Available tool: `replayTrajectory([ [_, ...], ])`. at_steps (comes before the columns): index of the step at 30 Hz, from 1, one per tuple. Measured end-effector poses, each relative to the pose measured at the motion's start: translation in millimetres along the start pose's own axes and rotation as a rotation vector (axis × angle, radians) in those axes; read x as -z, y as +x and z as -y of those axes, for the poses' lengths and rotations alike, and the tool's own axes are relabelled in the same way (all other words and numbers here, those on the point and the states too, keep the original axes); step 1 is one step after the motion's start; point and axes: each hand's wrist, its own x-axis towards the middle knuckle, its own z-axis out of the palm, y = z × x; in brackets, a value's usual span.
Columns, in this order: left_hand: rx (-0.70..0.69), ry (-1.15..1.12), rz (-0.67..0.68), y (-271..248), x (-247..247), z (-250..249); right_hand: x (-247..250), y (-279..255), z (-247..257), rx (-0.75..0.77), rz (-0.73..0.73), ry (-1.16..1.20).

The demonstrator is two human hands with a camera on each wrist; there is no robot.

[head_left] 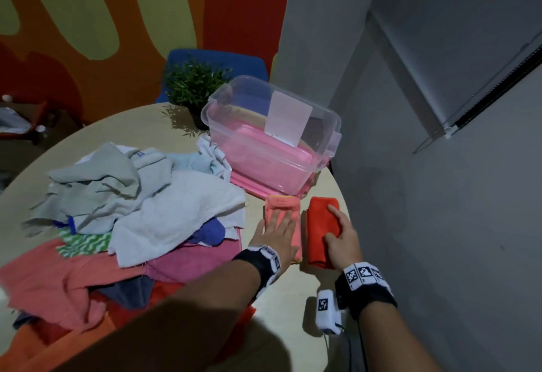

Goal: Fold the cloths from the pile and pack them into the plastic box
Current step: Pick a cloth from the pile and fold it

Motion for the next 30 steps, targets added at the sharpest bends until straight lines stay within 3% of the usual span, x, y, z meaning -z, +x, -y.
replayTrajectory([
  [2,0.043,0.079,0.002,0.3,-4.9,-3.3,-13.9,9.6,-14.5,-0.035,0.093,-0.179],
  [4,0.083,0.119,0.025,1.2,-2.0,-9.0,-26.3,10.8,-32.8,-0.045,0.143,-0.551],
  [6,0.102,0.152,0.038,5.1,-1.0,-12.2,-31.7,7.0,-45.3,0.052,0.173,-0.817],
  [8,0.11,0.174,0.041,6.4,-1.5,-9.7,-35.3,5.3,-50.3,0.098,0.249,-0.91],
  [15,0.182,0.178,-0.023,-1.1,-13.0,15.6,-79.3,8.6,-37.7,0.144,0.427,-0.811],
  [18,0.106,0.146,0.005,9.6,-26.9,36.4,-88.8,8.6,-29.6,0.127,0.432,-0.839],
  [20,0.053,0.177,0.038,3.3,-18.9,40.8,-82.1,7.3,-22.1,0.111,0.412,-0.831],
  [22,-0.007,0.126,-0.015,-9.8,-0.7,42.5,-73.4,2.1,-14.0,0.143,0.332,-0.767],
  [26,-0.11,-0.129,-0.336,-46.3,31.4,59.0,-65.1,-23.0,5.6,0.33,0.073,-0.529],
  [28,-0.051,-0.315,-0.305,-65.3,37.5,77.4,-64.4,-42.3,20.3,0.403,0.032,-0.397],
  [30,-0.013,-0.377,-0.191,-88.5,39.9,98.4,-68.4,-66.7,34.2,0.415,0.096,-0.29],
])
